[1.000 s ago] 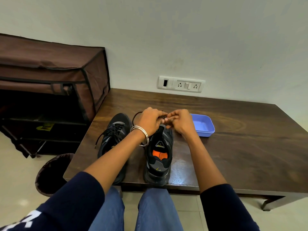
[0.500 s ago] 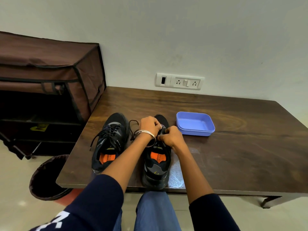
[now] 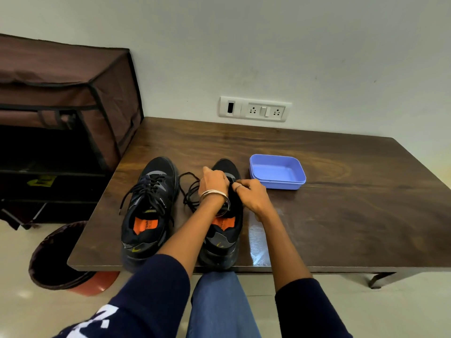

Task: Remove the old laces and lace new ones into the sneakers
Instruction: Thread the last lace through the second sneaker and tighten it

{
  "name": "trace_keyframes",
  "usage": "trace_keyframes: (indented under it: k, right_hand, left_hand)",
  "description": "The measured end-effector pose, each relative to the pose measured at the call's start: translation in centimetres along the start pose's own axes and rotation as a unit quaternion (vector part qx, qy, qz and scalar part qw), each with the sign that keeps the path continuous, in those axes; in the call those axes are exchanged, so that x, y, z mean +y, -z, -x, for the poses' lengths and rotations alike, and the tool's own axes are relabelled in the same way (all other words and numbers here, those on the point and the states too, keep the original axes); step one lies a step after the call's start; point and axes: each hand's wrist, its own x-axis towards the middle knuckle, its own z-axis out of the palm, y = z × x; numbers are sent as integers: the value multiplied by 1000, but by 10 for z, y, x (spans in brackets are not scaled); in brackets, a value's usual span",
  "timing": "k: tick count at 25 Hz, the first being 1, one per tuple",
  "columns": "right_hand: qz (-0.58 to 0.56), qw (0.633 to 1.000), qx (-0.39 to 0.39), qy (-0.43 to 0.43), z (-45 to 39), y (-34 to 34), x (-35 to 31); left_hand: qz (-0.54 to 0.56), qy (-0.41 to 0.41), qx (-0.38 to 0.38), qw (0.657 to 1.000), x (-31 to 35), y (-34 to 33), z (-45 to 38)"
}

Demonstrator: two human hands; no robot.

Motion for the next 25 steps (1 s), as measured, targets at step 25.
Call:
trace_keyframes:
  k: [25]
  right_hand:
    - [-111,993,-2,-26,-2,-4,8]
  left_hand:
    - [-28,-84,-44,995,-18,-7,2]
